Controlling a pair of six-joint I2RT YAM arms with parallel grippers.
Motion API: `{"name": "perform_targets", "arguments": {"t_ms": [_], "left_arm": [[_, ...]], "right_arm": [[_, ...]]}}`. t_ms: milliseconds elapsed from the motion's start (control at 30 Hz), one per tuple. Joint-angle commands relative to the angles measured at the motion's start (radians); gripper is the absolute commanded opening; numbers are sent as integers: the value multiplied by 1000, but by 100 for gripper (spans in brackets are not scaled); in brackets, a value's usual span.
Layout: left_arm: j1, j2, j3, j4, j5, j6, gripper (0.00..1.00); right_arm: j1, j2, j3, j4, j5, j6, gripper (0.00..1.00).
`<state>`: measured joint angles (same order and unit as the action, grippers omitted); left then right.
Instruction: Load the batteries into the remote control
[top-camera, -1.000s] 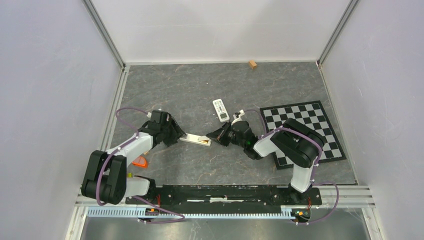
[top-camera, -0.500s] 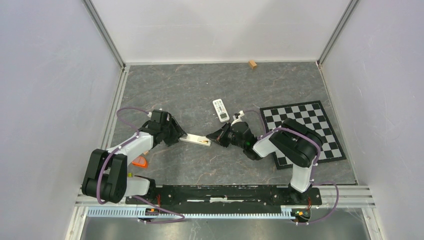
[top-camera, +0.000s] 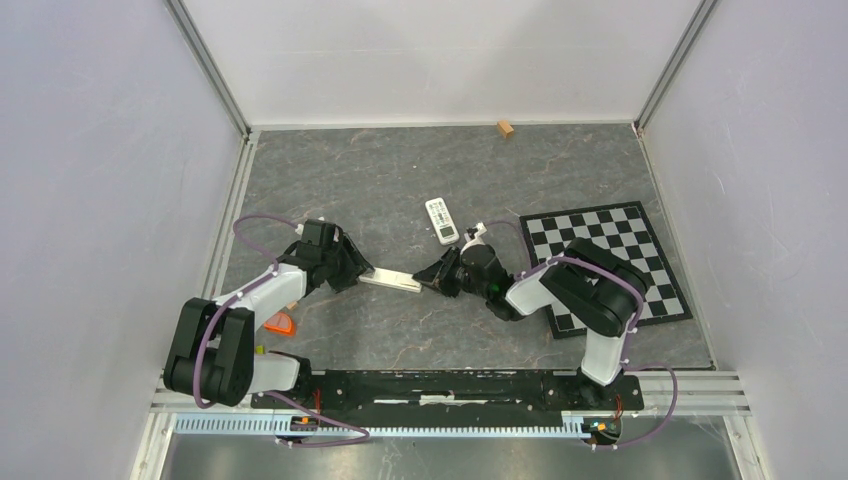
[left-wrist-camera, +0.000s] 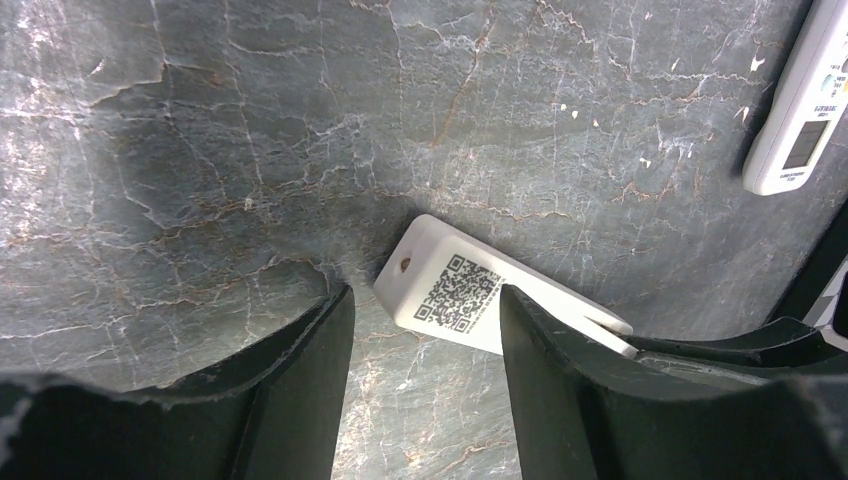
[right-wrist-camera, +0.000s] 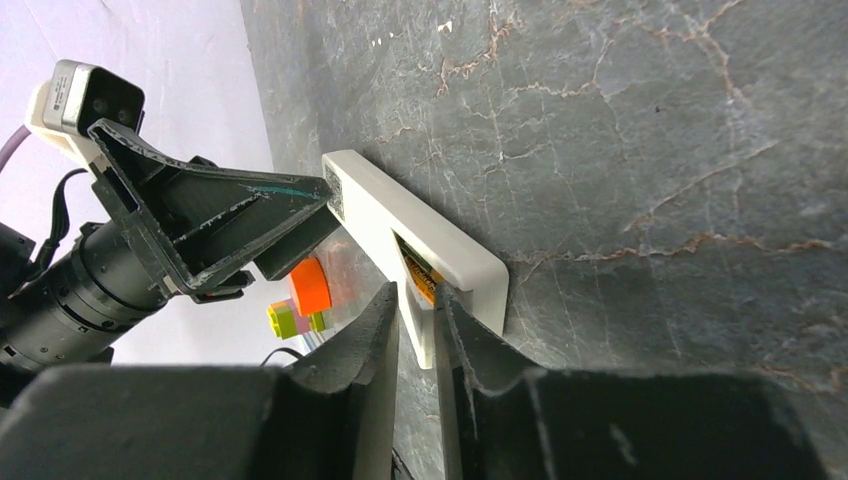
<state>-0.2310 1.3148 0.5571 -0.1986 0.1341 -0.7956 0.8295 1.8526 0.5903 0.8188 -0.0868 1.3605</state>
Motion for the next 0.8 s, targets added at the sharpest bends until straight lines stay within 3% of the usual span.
{"name": "perform_targets", "arguments": {"t_ms": [0,467,767], "left_arm": [[4,-10,18,2,-15,-25,62],[4,-33,45,-46,-60,-9,64],[4,-19,60,-63,-75,32,75]], "right_arm": [[0,-45,3,-49,15,-51,26],[-20,-131,-22,-130,25,-113,34],[-18,-88,71,-241,-18,-210,45]]}}
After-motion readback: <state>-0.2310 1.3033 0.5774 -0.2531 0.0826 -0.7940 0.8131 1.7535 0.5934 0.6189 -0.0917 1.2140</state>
